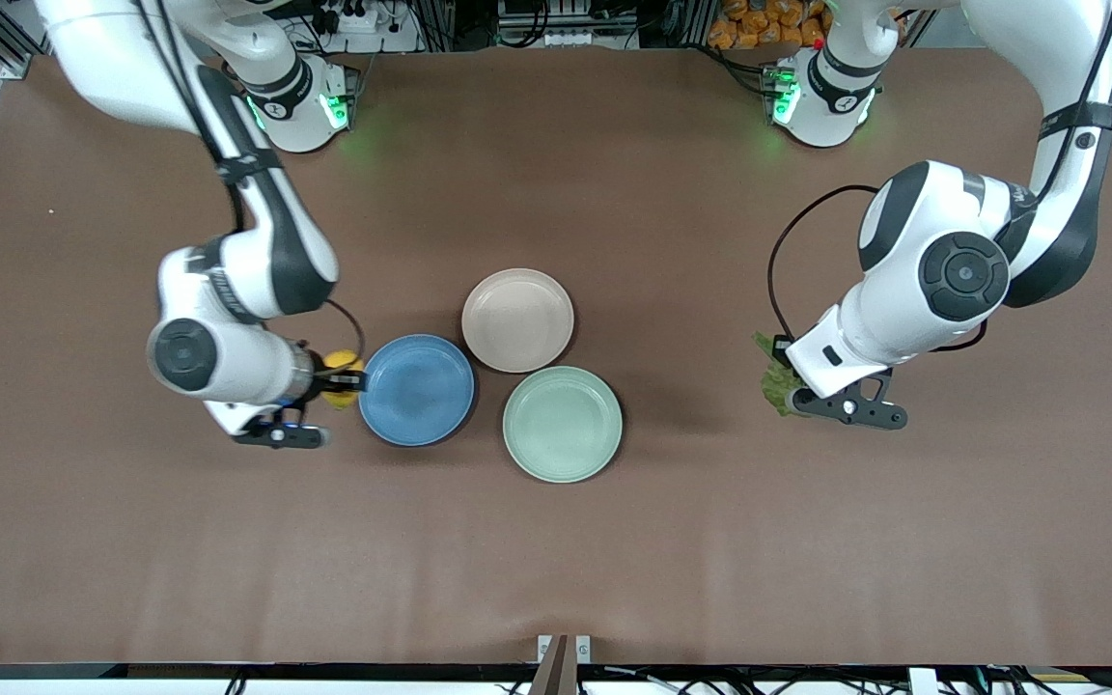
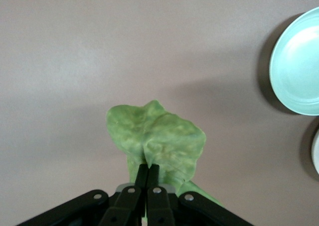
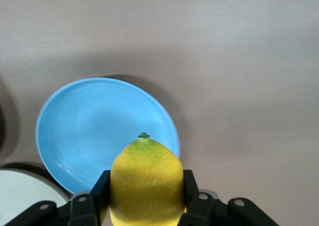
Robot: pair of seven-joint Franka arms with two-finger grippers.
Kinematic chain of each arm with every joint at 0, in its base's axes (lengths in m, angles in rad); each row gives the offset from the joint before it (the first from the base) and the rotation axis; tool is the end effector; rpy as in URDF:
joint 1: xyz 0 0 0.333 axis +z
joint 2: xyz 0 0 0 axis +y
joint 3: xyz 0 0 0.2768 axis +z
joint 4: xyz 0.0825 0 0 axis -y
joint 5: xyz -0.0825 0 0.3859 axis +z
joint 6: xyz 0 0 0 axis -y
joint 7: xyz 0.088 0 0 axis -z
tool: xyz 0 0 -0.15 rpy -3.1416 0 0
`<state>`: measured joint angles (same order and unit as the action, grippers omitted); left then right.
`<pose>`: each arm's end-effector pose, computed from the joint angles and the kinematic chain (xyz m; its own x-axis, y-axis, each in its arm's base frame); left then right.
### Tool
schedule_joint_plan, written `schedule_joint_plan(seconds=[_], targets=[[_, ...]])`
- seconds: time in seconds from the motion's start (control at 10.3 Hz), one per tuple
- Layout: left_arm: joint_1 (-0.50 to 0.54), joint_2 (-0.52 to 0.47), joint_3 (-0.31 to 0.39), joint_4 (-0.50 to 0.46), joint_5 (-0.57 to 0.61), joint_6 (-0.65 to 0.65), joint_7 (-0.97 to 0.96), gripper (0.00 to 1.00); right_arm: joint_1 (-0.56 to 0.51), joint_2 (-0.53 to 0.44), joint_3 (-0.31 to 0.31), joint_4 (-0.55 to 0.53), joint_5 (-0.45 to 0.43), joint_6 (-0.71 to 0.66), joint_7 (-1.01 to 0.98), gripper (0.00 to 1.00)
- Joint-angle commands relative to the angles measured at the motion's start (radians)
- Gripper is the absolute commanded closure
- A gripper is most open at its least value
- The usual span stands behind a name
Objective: Place lemon and lettuce in plates
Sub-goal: 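Carry the lemon onto the blue plate while the left gripper carries the lettuce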
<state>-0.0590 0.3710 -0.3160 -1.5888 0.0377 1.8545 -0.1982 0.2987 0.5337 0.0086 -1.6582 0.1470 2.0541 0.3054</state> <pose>0.5996 -0.2161 0.3429 0.9795 -0.1749 -0.1004 -0.1696 -0.9837 0.0591 0.6068 0.2065 0.2121 0.9827 -0.0687 -0.1723 -0.0826 -0.9937 -0.0751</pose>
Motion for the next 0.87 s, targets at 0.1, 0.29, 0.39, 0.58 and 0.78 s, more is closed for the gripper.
schedule_joint_plan(seconds=[0.1, 0.29, 0.39, 0.58, 0.78], targets=[[-0.047, -0.017, -0.001, 0.004, -0.119, -0.035, -0.171, 1.0, 0.074, 0.115, -0.004, 0.034, 0.082, 0.125, 0.012, 1.0], [-0.076, -0.015, -0.044, 0.004, -0.162, -0.035, -0.318, 1.0, 0.092, 0.135, -0.004, 0.034, 0.082, 0.132, 0.014, 0.91], [-0.118, -0.009, -0.052, 0.004, -0.166, -0.032, -0.396, 1.0, 0.097, 0.147, -0.004, 0.034, 0.082, 0.138, 0.014, 0.71], [-0.185, -0.004, -0.046, 0.006, -0.163, -0.023, -0.45, 1.0, 0.097, 0.149, -0.007, 0.032, 0.082, 0.138, 0.015, 0.17], [-0.258, 0.026, -0.041, 0.012, -0.163, 0.032, -0.562, 1.0, 0.096, 0.144, -0.009, 0.035, 0.08, 0.13, 0.014, 0.0]])
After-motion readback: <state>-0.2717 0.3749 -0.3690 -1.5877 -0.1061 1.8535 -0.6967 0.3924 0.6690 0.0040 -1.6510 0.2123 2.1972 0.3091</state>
